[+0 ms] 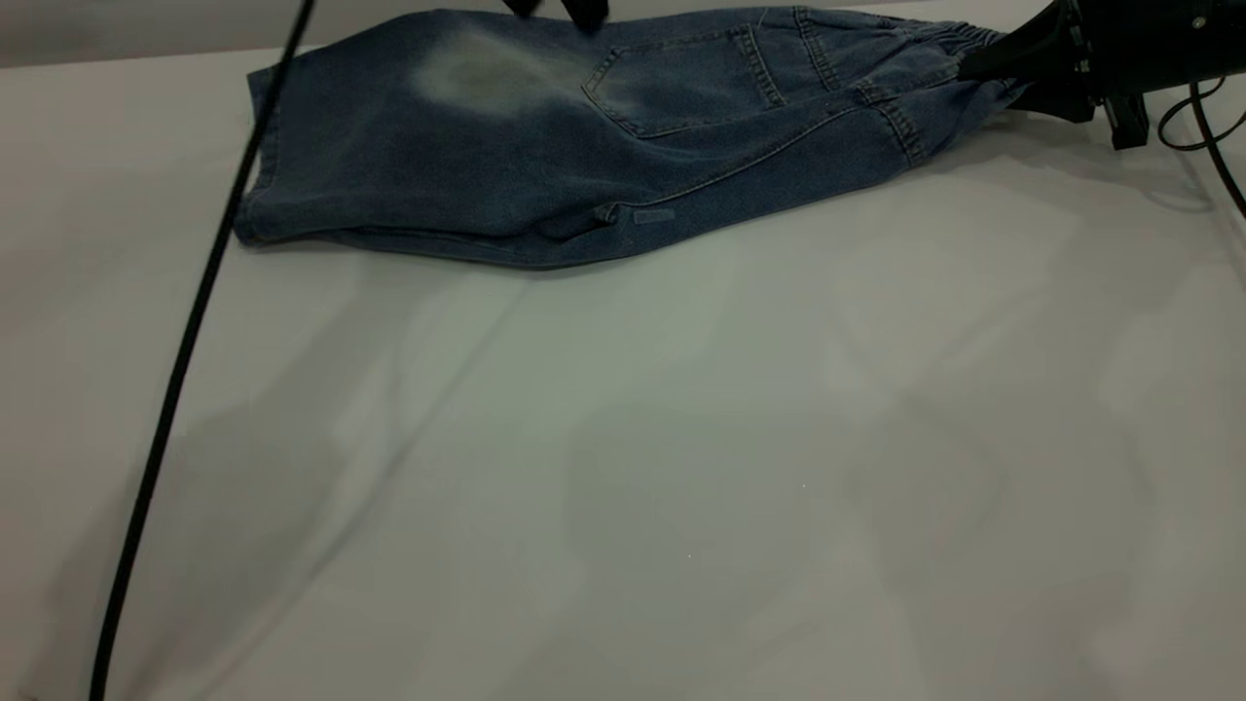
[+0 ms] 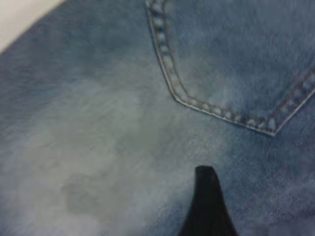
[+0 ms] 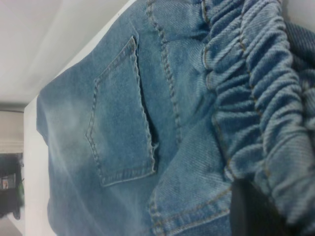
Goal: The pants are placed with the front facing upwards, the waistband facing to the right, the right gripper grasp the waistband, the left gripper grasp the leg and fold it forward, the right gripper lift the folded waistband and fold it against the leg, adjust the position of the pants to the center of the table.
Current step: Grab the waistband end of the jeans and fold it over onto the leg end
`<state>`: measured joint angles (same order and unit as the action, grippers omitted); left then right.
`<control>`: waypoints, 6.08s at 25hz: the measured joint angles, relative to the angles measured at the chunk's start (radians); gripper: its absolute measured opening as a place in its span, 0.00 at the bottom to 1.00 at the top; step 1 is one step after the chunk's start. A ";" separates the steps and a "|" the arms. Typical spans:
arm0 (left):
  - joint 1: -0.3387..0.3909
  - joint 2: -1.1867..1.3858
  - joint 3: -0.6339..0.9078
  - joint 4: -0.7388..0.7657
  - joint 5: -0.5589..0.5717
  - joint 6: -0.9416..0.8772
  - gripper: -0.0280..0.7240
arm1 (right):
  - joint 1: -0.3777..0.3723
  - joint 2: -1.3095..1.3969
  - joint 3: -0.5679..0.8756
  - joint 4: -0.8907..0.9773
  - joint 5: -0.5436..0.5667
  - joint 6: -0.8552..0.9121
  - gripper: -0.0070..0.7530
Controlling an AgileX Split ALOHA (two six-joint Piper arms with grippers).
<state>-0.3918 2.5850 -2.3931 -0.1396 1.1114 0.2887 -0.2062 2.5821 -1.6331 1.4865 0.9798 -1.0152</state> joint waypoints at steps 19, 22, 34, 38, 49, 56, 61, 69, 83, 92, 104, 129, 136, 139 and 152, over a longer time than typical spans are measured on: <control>-0.040 0.144 -0.051 0.069 -0.019 0.000 0.65 | 0.001 -0.047 0.000 -0.004 0.064 0.000 0.15; -0.041 0.153 -0.052 0.068 -0.023 0.000 0.65 | 0.012 -0.082 0.000 -0.002 0.094 0.000 0.15; -0.042 0.157 -0.052 0.062 -0.023 -0.001 0.65 | 0.131 -0.200 0.000 0.021 0.190 0.004 0.15; -0.042 0.157 -0.052 0.062 -0.025 -0.001 0.65 | 0.175 -0.222 0.000 0.040 0.203 0.004 0.15; -0.039 0.143 -0.167 0.076 0.115 -0.010 0.65 | 0.187 -0.226 0.000 0.045 0.199 0.004 0.15; -0.021 0.138 -0.235 0.195 0.111 -0.053 0.65 | 0.187 -0.226 0.000 0.042 0.195 0.011 0.15; 0.026 0.138 -0.233 0.219 0.110 -0.146 0.65 | 0.187 -0.226 0.000 0.042 0.184 0.011 0.15; 0.055 0.137 -0.231 0.211 0.110 -0.176 0.65 | 0.187 -0.226 0.000 0.042 0.178 0.015 0.15; 0.068 0.157 -0.108 0.231 0.108 -0.163 0.65 | 0.186 -0.226 0.000 0.043 0.176 0.012 0.15; 0.075 0.192 -0.108 0.242 0.104 -0.163 0.65 | 0.189 -0.226 0.000 0.078 0.218 0.012 0.15; 0.080 0.193 -0.109 0.241 0.109 -0.163 0.65 | 0.322 -0.250 -0.032 0.111 0.238 0.026 0.15; 0.079 0.021 -0.135 0.404 0.113 -0.166 0.65 | 0.397 -0.248 -0.109 0.112 0.177 0.080 0.15; 0.079 -0.165 -0.136 0.403 0.112 -0.168 0.65 | 0.401 -0.248 -0.109 0.113 0.170 0.080 0.15; 0.079 -0.257 -0.136 0.399 0.114 -0.170 0.65 | 0.420 -0.248 -0.109 0.114 0.155 0.080 0.15; 0.078 -0.456 -0.140 0.390 0.112 -0.170 0.65 | 0.585 -0.245 -0.109 0.121 -0.073 0.068 0.15</control>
<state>-0.3135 2.1285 -2.5327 0.2506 1.2229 0.1188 0.3791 2.3370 -1.7424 1.6073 0.9064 -0.9477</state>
